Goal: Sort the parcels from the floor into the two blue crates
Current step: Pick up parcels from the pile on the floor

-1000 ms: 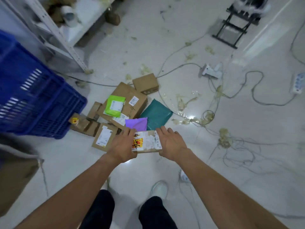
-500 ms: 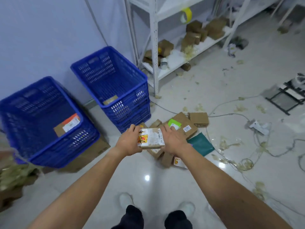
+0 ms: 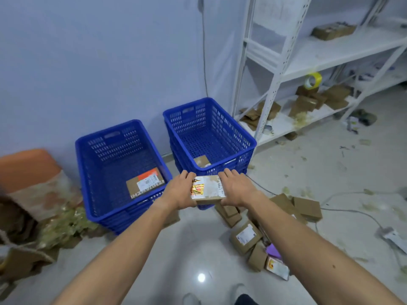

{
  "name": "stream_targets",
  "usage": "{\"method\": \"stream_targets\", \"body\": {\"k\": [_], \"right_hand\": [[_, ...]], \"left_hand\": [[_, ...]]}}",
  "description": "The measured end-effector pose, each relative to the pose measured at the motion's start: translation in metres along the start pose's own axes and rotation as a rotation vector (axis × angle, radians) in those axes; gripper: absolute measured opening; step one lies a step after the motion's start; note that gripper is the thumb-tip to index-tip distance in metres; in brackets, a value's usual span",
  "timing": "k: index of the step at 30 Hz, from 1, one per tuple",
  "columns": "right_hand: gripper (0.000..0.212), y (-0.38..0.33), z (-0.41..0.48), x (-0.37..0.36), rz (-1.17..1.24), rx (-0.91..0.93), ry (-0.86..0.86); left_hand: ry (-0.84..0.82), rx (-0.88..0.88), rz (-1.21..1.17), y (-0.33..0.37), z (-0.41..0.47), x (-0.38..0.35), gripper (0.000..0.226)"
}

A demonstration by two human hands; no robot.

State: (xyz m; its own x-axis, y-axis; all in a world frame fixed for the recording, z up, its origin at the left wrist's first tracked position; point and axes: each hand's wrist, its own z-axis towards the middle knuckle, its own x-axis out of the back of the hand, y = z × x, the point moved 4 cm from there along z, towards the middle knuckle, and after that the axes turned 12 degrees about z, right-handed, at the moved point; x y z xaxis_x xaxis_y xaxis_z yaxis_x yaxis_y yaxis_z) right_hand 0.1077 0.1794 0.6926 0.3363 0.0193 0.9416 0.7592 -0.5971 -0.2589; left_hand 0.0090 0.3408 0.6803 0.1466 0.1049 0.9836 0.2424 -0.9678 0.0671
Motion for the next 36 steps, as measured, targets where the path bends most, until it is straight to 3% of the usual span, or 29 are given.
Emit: {"method": "stream_targets", "body": {"k": [10, 22, 28, 36], "right_hand": [[0.087, -0.015, 0.113, 0.016, -0.062, 0.112, -0.010], [0.101, 0.104, 0.343, 0.041, 0.006, 0.118, -0.118], [0.097, 0.157, 0.445, 0.022, -0.013, 0.126, -0.167], [0.095, 0.205, 0.563, -0.064, -0.019, 0.121, -0.259]], "left_hand": [[0.021, 0.086, -0.031, -0.072, 0.062, 0.013, 0.083], [-0.044, 0.174, -0.023, -0.118, 0.300, 0.007, 0.087], [-0.153, 0.200, 0.020, -0.139, 0.410, -0.027, 0.078], [-0.298, 0.241, 0.134, -0.184, 0.522, -0.132, 0.079]]}}
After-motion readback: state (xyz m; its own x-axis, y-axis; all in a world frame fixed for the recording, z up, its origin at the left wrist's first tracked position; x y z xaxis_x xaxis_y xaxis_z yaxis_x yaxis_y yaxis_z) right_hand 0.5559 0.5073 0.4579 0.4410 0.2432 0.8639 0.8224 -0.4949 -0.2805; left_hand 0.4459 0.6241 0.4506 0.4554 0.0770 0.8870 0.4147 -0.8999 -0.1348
